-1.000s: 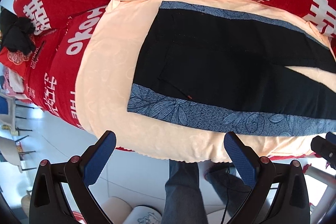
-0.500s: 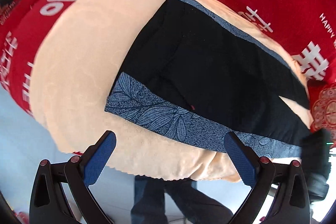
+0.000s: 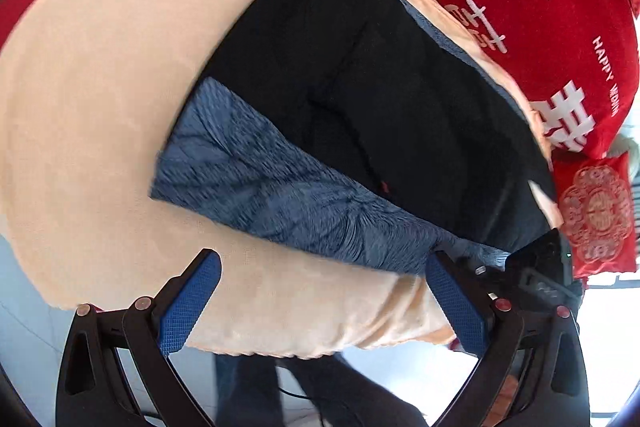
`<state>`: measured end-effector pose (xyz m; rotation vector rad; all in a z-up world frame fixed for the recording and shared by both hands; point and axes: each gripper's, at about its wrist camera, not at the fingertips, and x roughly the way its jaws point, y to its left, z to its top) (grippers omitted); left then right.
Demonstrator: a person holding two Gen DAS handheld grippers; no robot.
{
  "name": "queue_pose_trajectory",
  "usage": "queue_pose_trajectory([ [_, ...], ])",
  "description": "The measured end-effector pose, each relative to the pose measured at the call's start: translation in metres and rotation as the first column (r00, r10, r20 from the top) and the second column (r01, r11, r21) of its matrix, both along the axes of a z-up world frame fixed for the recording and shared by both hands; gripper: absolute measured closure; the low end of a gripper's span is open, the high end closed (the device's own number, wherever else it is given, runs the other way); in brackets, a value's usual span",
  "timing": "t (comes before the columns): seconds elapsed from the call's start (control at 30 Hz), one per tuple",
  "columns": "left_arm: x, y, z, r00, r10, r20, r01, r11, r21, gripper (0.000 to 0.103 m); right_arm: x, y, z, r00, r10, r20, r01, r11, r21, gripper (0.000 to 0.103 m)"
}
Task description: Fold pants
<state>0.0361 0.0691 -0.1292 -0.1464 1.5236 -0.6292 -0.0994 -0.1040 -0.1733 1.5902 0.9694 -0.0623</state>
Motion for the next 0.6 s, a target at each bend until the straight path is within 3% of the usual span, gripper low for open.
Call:
queue_pose_trajectory([
  [0.17,0.006,-0.019,-0.007,0.997,0.052,-0.063,-0.056,0.997,-0.057,0.002,0.005,-0.006,0.040,0.990,0.026,0.139,-0.023,0.999,-0.023,0.090],
  [0.2,0.011,-0.024,-0.006,0.995,0.085,-0.053,-0.089,0.994,-0.065,0.008,0.005,-0.006,0.047,0.988,0.043,0.151,-0.038,0.999,-0.031,0.091],
  [0.23,0.014,-0.026,-0.007,0.994,0.099,-0.049,-0.102,0.993,-0.066,0.025,0.006,-0.005,0.053,0.986,0.062,0.156,-0.056,0.998,-0.040,0.091],
  [0.3,0.020,-0.034,-0.012,0.992,0.114,-0.047,-0.116,0.992,-0.042,0.034,0.005,-0.002,0.057,0.982,0.109,0.155,-0.101,0.993,-0.055,0.091],
  [0.37,0.022,-0.038,-0.016,0.995,0.098,-0.029,-0.099,0.995,-0.011,0.055,0.002,0.001,0.055,0.979,0.163,0.126,-0.153,0.985,-0.083,0.090],
  [0.47,0.020,-0.039,-0.017,0.999,0.049,0.007,-0.049,0.999,0.017,0.065,-0.011,-0.004,0.045,0.982,0.172,0.072,-0.166,0.982,-0.088,0.089],
  [0.5,0.020,-0.039,-0.016,0.999,0.033,0.009,-0.034,0.999,0.019,0.065,-0.020,-0.009,0.041,0.985,0.164,0.047,-0.159,0.983,-0.095,0.084],
  [0.6,0.020,-0.037,-0.017,1.000,0.009,0.005,-0.009,1.000,0.013,0.065,-0.055,-0.032,0.034,0.997,0.079,-0.021,-0.081,0.987,-0.136,0.054],
])
